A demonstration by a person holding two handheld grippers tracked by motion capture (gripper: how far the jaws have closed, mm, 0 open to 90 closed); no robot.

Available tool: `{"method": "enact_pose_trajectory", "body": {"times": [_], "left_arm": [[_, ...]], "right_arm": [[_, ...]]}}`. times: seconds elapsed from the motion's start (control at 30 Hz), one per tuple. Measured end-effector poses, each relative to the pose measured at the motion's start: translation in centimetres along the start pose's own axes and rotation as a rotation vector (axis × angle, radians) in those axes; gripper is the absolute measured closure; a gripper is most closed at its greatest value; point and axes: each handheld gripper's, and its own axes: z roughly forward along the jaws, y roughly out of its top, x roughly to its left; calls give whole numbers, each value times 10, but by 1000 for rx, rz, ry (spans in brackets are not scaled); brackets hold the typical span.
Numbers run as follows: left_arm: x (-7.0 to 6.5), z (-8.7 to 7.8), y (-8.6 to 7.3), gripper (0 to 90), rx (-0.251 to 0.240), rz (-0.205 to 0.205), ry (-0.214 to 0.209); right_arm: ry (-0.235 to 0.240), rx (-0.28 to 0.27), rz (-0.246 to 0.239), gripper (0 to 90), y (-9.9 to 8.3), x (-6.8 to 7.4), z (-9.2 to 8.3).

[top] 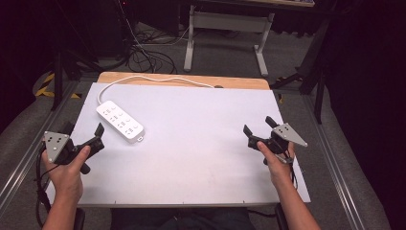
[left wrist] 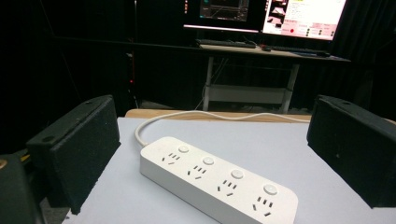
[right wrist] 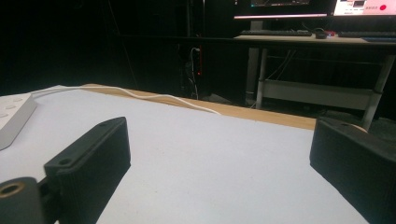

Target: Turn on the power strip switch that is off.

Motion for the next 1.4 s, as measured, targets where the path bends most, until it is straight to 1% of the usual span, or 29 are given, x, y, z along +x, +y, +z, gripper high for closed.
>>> {"method": "enact_pose_trajectory", "body": {"times": [0.27, 0.33, 0.43, 0.47, 0.53, 0.57, 0.7, 0.8, 0.83, 0.93, 0.97, 1.0, 1.2, 1.27, 1.3, 1.33, 1.4], "left_arm": [[0, 0, 0, 34, -11, -3, 7], [0, 0, 1, 42, -14, 12, 13], [-1, -1, 2, 77, -27, 19, 27], [-1, -2, 2, 100, -31, 23, 28], [0, -2, 3, 182, -35, 23, 31], [0, -3, 3, 226, -42, 18, 30], [2, -4, 4, 394, -41, 10, 36], [4, -4, 4, 496, -46, 2, 38], [5, -4, 4, 523, -42, 0, 40], [7, -5, 4, 564, -43, -17, 52], [9, -5, 5, 585, -40, -11, 52], [9, -5, 5, 613, -43, -20, 55], [14, -6, 6, 818, -38, -20, 52], [15, -6, 6, 860, -30, -10, 52], [16, -6, 5, 874, -30, -15, 49], [16, -6, 5, 887, -29, -15, 48], [15, -6, 6, 898, -26, -2, 44]], "right_arm": [[-3, 0, -1, 55, 0, 0, 0], [-4, 0, -1, 55, 0, 0, -1], [-5, 0, -2, 55, 0, 0, -1], [-5, 0, -2, 54, 0, 0, -1], [-5, -1, -2, 55, 0, 0, -1], [-6, -2, -3, 55, 0, 0, -1], [-6, -2, -4, 55, 0, 0, -1], [-7, 1, -3, 55, 0, 0, 0], [-6, 2, -2, 55, 0, 0, 0], [-7, 1, -2, 55, 0, 0, -1], [-7, 1, -1, 55, 0, 0, -1], [-8, 1, -2, 55, 0, 0, -1], [-5, 1, -2, 55, 0, 0, -1], [-5, 3, 1, 55, 0, 0, -1], [-5, 2, 2, 55, 0, -1, -1], [-8, 4, 5, 55, 0, -1, -1], [-10, 3, 6, 55, -1, -2, -2]]}}
